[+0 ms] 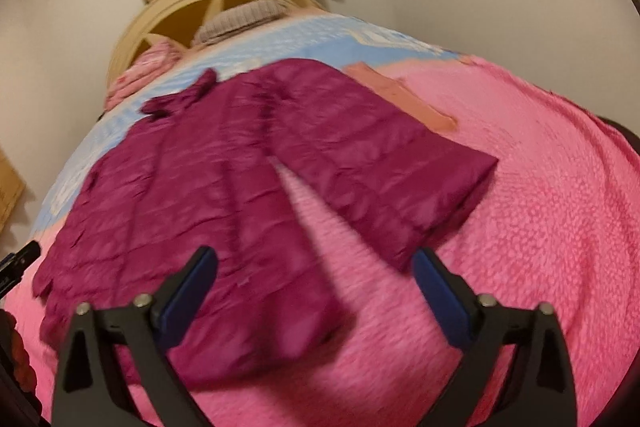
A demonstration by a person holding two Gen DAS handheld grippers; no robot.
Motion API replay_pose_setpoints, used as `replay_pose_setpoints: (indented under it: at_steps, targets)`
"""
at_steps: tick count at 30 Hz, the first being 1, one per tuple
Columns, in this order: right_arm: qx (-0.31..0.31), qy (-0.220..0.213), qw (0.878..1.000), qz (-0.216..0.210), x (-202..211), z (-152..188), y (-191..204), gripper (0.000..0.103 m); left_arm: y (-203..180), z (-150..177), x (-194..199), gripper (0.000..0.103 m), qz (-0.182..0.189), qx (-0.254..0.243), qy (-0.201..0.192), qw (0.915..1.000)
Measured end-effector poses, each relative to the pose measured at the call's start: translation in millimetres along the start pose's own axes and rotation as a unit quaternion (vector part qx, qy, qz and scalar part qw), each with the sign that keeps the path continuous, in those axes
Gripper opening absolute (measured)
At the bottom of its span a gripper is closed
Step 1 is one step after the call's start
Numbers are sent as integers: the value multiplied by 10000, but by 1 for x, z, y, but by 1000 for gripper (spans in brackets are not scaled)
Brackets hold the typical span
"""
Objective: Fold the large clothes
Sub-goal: 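Grasp the jacket sleeve cuff with the right gripper and lift it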
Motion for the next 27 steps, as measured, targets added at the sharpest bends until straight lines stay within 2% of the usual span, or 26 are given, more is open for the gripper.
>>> replay_pose_setpoints:
  at_steps: [3, 5, 11, 14, 16, 19, 22, 27]
  targets:
    - [-270, 58, 9994, 205, -12, -8, -26, 96, -1, -11, -18, 102, -128, -15, -10, 9999]
    - [-459, 112, 9983, 339, -18, -13, -43, 91, 0, -17, -31, 102, -180, 3, 42, 9998]
    - [-635, 281, 9970, 339, -30, -16, -58, 82, -6, -24, -64, 102, -290, -118, 226, 9993]
    - [-508, 343, 9975, 352, -40, -18, -57, 62, -8, -24, -75, 102, -287, -135, 306, 9990]
    - [-462, 416, 9976, 313, -47, -19, -58, 44, -8, -25, -79, 102, -303, -158, 331, 9989]
    - [-393, 408, 9980, 280, -51, -22, -60, 32, -3, -27, -83, 102, -330, -170, 341, 9987]
    - [-377, 395, 9980, 310, -54, -31, -63, 25, 6, -29, -85, 102, -365, -117, 359, 9986]
    - [-475, 320, 9980, 276, -57, -54, -74, 21, 25, -37, -86, 102, -371, 105, 376, 9985]
Point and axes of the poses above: each gripper's, at about its wrist camera, not at the fingertips, and x roughly against the way its jaws point, y to its left, z to its underside, the point moved 6 cm from there along -x, roughly the way its jaws point, and after that the axes turned 1 degree about z, right-handed, at the moved point
